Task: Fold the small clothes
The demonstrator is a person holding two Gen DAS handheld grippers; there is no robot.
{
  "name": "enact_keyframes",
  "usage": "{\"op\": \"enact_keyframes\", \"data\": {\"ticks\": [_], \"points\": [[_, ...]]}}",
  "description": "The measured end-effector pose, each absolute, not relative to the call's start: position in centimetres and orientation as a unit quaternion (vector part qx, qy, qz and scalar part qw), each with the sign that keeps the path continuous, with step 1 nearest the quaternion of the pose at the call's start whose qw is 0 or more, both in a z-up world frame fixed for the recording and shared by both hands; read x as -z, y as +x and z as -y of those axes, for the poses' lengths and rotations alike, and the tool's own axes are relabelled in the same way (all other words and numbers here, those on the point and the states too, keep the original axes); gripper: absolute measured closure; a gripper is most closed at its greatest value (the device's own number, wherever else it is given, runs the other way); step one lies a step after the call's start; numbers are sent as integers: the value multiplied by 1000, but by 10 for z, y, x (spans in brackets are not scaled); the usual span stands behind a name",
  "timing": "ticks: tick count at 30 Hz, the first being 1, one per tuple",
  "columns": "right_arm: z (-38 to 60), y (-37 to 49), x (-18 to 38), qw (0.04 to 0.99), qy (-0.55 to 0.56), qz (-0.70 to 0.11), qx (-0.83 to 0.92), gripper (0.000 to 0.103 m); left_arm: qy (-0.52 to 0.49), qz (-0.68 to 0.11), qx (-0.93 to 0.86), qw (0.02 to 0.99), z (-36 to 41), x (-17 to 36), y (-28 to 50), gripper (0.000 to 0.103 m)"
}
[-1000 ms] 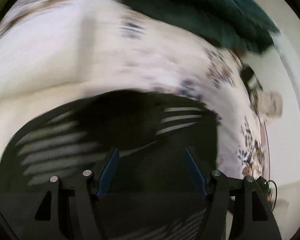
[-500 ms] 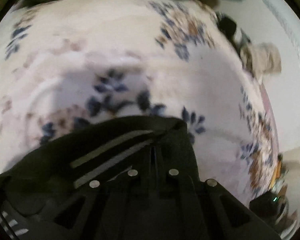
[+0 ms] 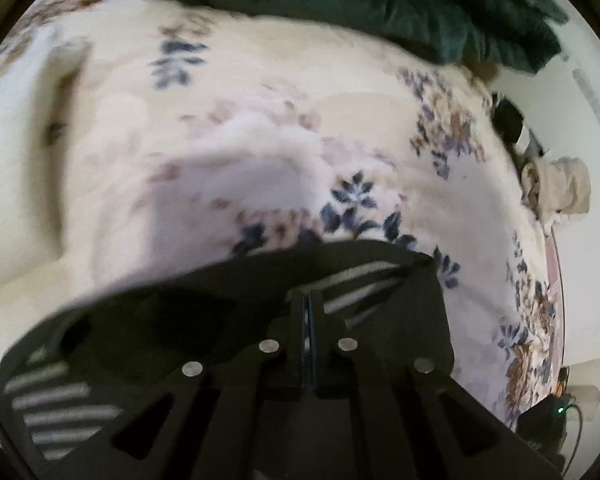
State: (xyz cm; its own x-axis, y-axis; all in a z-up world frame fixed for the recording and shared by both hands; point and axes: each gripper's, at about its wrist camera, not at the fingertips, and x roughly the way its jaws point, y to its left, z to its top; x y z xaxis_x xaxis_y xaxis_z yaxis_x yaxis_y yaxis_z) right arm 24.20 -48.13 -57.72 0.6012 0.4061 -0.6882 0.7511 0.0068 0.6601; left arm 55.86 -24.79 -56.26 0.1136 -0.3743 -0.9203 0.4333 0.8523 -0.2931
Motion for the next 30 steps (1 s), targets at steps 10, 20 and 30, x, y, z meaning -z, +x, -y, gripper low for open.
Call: {"op": "enact_keyframes", "data": {"ticks": [10, 20, 30], "points": [[417, 285, 501, 687, 410, -566, 199, 23, -47, -583, 134, 800, 97, 533, 465, 0], [290, 351, 467, 756, 147, -609, 187, 0, -216, -566, -88, 791, -165, 527, 357, 0], [192, 377, 499, 747, 105, -637, 160, 1, -448, -470, -300, 699, -413, 589, 208, 1]]}}
